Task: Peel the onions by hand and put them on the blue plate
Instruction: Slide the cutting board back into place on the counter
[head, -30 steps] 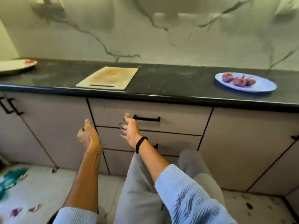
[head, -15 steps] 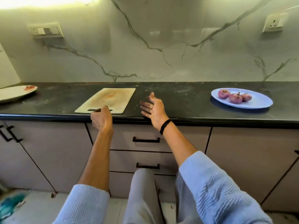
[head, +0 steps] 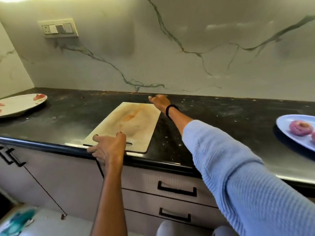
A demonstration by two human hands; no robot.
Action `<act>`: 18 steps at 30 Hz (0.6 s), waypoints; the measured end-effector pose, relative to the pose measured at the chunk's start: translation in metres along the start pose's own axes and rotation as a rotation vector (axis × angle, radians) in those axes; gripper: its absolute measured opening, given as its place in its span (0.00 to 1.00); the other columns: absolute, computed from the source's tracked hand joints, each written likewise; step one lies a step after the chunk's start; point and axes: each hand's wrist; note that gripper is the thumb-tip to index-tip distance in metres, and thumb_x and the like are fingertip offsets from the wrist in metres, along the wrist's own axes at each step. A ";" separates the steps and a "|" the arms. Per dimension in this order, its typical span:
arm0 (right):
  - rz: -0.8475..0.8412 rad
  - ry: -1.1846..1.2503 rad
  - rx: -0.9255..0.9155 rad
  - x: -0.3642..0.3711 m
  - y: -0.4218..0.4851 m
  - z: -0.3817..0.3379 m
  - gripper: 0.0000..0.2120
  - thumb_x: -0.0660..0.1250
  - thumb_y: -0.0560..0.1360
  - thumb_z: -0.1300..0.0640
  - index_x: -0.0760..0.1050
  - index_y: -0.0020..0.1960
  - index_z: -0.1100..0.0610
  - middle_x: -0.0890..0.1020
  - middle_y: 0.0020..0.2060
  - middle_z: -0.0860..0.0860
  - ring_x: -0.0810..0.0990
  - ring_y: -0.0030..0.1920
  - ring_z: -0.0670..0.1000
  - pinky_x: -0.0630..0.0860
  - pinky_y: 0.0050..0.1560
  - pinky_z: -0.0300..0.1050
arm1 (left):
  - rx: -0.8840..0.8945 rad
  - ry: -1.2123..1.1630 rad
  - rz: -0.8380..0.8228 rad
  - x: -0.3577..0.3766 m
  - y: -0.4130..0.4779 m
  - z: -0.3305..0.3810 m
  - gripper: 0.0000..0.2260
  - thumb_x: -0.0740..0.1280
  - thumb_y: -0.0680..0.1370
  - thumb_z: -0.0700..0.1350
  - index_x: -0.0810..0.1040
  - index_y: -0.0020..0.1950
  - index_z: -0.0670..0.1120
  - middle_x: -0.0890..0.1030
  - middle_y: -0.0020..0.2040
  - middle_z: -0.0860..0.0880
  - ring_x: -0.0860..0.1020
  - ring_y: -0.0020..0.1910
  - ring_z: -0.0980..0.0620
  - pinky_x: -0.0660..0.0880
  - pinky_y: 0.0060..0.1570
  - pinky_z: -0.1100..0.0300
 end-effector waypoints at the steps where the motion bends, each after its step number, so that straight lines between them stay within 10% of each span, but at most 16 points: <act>1: -0.035 -0.090 0.002 0.009 0.018 0.002 0.27 0.63 0.79 0.42 0.70 0.71 0.59 0.72 0.71 0.58 0.70 0.71 0.60 0.68 0.69 0.55 | 0.001 0.027 0.024 0.004 0.008 0.001 0.35 0.69 0.73 0.51 0.57 0.73 0.41 0.62 0.67 0.33 0.69 0.60 0.33 0.73 0.56 0.45; 6: -0.132 -0.530 0.021 0.035 0.071 0.021 0.40 0.58 0.78 0.34 0.56 0.80 0.57 0.59 0.78 0.59 0.58 0.78 0.61 0.59 0.76 0.59 | 0.011 0.160 0.129 0.016 0.031 0.002 0.40 0.73 0.68 0.44 0.56 0.75 0.42 0.63 0.68 0.32 0.67 0.63 0.33 0.68 0.66 0.43; 13: -0.050 -0.738 0.019 0.037 0.078 0.033 0.41 0.53 0.76 0.29 0.61 0.78 0.56 0.54 0.79 0.61 0.50 0.79 0.63 0.45 0.76 0.67 | 0.045 0.229 0.208 0.027 0.044 0.009 0.38 0.74 0.70 0.43 0.58 0.76 0.43 0.65 0.69 0.33 0.66 0.65 0.34 0.64 0.65 0.47; 18: 0.014 -0.677 0.089 0.019 0.063 0.037 0.36 0.57 0.76 0.34 0.66 0.76 0.56 0.59 0.78 0.60 0.54 0.77 0.64 0.52 0.75 0.63 | 0.016 -0.006 0.253 0.026 0.050 0.007 0.37 0.70 0.70 0.35 0.57 0.75 0.43 0.64 0.70 0.33 0.63 0.67 0.36 0.68 0.63 0.49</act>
Point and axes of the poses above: each hand's wrist, its own y-axis towards the middle knuckle, its own x-axis out of the palm, z = x × y
